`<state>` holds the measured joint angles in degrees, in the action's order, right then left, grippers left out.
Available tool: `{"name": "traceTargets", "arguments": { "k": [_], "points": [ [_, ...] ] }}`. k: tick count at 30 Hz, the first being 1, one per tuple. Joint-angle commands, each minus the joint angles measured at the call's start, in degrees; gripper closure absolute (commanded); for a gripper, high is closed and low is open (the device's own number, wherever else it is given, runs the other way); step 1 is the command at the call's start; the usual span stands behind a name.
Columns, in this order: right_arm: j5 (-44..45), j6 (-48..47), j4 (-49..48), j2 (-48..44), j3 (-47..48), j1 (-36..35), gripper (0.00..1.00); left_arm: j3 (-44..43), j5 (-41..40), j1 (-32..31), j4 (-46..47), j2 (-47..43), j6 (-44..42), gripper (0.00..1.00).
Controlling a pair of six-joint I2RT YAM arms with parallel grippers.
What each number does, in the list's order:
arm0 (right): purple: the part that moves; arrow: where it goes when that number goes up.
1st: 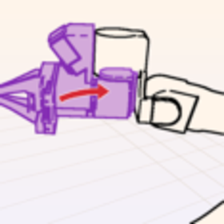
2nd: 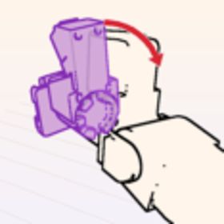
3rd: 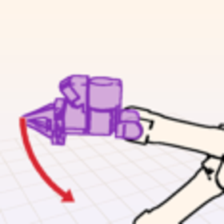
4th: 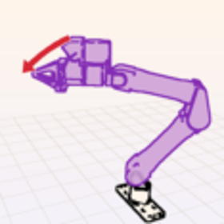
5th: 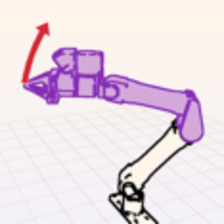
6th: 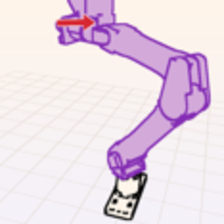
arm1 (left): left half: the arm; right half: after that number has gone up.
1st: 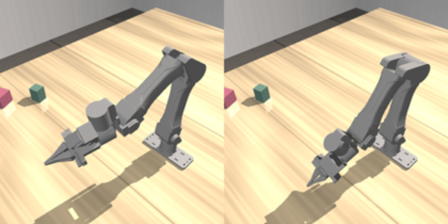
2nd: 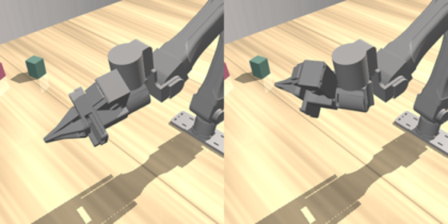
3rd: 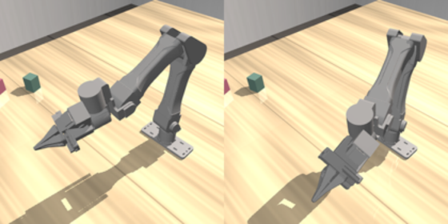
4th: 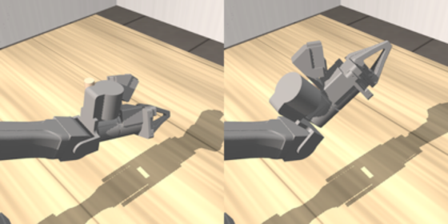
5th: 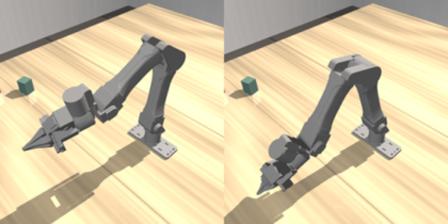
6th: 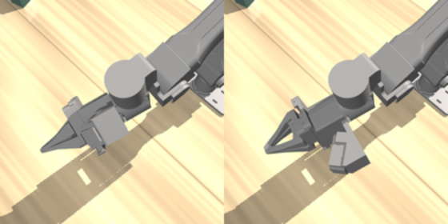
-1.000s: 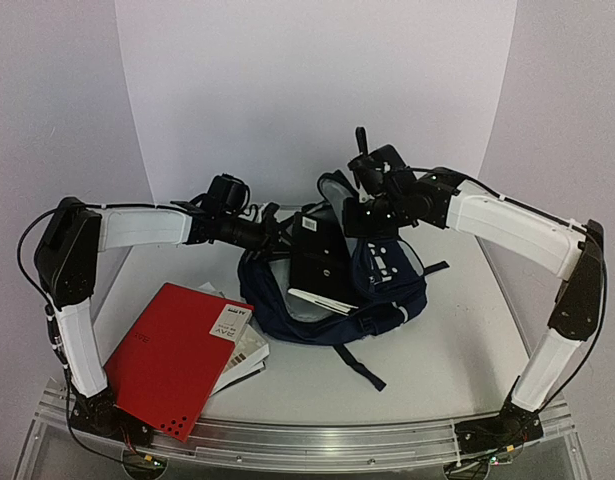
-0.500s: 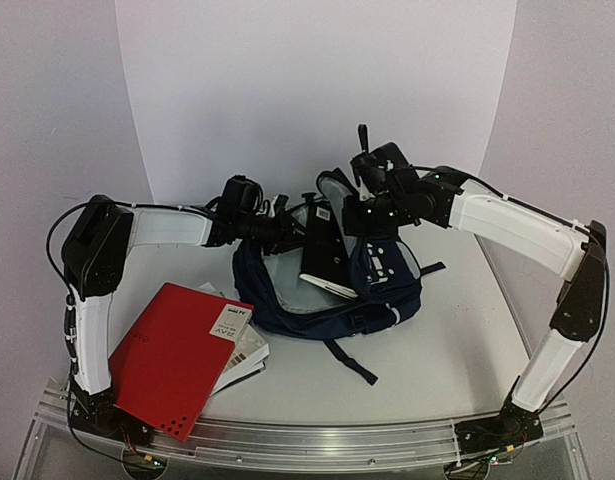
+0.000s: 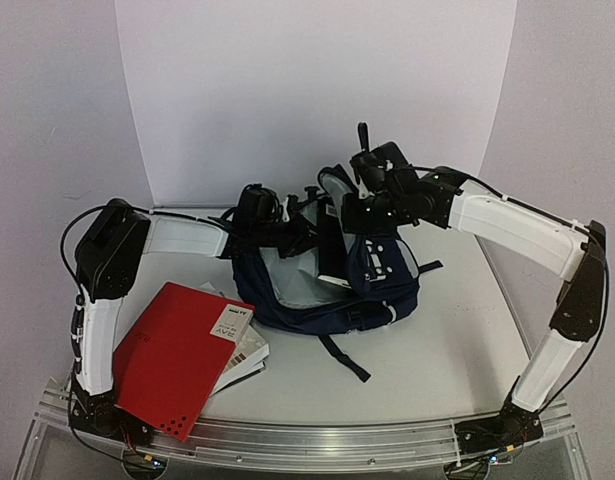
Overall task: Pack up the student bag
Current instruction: Place the book in the student bag.
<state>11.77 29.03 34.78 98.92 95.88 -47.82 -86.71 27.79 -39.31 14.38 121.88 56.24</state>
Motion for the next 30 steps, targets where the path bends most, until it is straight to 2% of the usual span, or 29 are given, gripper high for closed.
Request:
{"name": "traceTargets", "arguments": {
  "k": [1,12,14,18,20,23,30],
  "points": [
    [1.9,-0.7,-12.6,-1.4,4.0,-1.6,1.0,-7.0,-5.1,-2.5,6.1,3.8,-0.6,1.0],
    [3.2,-1.2,-13.2,2.8,3.2,-1.5,1.0,-9.7,-10.8,-6.4,7.9,9.3,-5.8,0.99],
    [2.8,-1.1,-13.2,3.2,3.0,-1.5,1.0,-10.6,-10.5,-6.4,6.8,10.0,-6.8,0.95],
    [3.2,-1.3,-13.2,3.0,1.9,-1.5,0.99,-8.0,-10.1,-4.9,3.0,6.7,-8.4,0.75],
    [3.8,-1.4,-13.3,2.4,1.3,-1.5,0.92,-3.3,-9.9,-3.2,3.2,2.8,-7.6,0.64],
    [4.0,-1.5,-13.3,1.9,0.3,-1.5,0.75,4.1,-8.9,-0.9,2.9,-4.2,-7.3,0.51],
    [6.5,-1.8,-12.8,-0.5,-3.6,-1.2,0.39,13.8,-11.7,2.9,-8.4,-18.4,-10.3,0.38]
  ]
}}
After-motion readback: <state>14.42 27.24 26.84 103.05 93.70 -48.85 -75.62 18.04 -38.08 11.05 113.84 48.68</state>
